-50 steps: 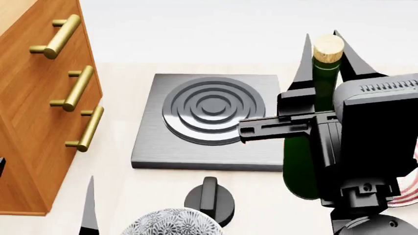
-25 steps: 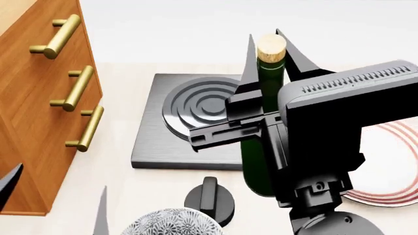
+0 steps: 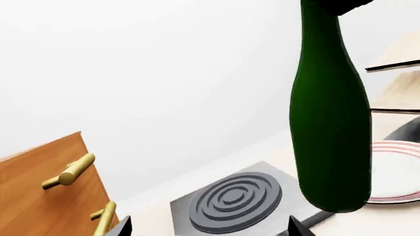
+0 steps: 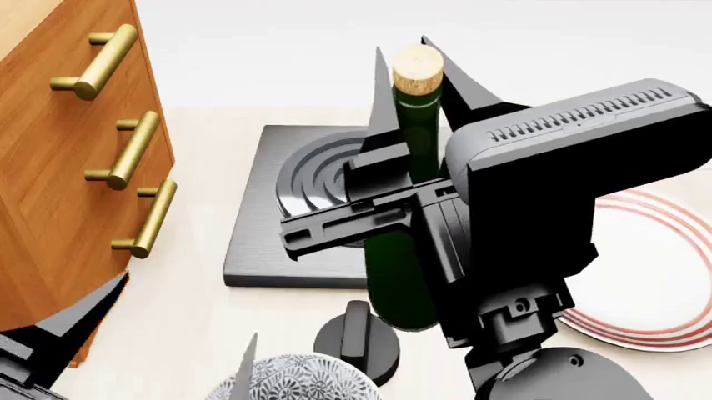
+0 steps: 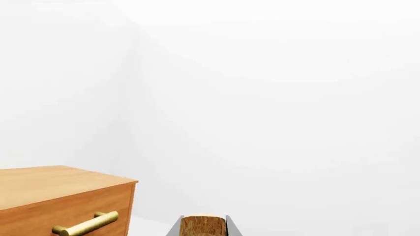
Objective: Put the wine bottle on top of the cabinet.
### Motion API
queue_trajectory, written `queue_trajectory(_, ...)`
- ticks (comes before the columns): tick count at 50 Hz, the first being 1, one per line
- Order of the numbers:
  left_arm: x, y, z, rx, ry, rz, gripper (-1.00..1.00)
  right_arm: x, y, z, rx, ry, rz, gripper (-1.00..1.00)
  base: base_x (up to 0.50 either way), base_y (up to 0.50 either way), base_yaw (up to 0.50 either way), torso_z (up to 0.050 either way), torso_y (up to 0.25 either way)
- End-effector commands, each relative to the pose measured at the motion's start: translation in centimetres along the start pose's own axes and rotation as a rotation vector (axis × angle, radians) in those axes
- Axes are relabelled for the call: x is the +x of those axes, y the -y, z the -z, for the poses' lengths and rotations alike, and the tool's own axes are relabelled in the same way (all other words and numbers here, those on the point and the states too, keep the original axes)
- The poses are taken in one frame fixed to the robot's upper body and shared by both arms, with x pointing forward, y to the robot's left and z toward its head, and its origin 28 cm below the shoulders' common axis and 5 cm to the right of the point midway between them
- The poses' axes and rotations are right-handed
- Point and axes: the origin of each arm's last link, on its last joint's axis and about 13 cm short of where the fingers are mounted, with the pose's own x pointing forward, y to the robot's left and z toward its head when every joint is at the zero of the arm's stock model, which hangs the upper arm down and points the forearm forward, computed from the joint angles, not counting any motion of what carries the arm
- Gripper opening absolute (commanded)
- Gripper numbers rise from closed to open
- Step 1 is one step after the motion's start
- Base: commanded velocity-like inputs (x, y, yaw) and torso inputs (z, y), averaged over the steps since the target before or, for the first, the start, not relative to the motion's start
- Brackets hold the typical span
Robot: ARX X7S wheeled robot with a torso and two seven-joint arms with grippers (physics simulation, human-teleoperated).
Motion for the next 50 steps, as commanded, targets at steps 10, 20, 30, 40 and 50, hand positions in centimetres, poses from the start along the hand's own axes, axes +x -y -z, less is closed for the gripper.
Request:
queue_trajectory(10, 2.3, 1.5, -1.4, 0.024, 0.055, 0.264, 1.00, 0.2, 0.0, -0.1, 0.014, 0.036, 0.001, -1.00, 0.00, 0.00, 0.00, 0.002, 0.000)
queue_trajectory(20, 4.0, 1.5, -0.7, 0.012, 0.046, 0.274, 1.00, 0.1, 0.0, 0.0, 0.011, 0.031, -0.003, -1.00, 0.00, 0.00, 0.00, 0.000, 0.001)
queue_trajectory(30, 5.4, 1.6, -0.4, -0.045, 0.047, 0.288, 1.00, 0.1, -0.1, -0.1, 0.009, 0.032, -0.010, -1.00, 0.00, 0.00, 0.00, 0.000, 0.000)
queue_trajectory(40, 6.6, 2.8, 0.8, -0.121, 0.028, 0.319, 1.00, 0.0, -0.2, -0.2, 0.007, 0.034, -0.017, -1.00, 0.00, 0.00, 0.00, 0.000, 0.001)
queue_trajectory(50, 7.6, 3.3, 2.1, -0.189, 0.020, 0.331, 1.00, 0.1, -0.3, -0.3, 0.005, 0.033, -0.024, -1.00, 0.00, 0.00, 0.00, 0.000, 0.001)
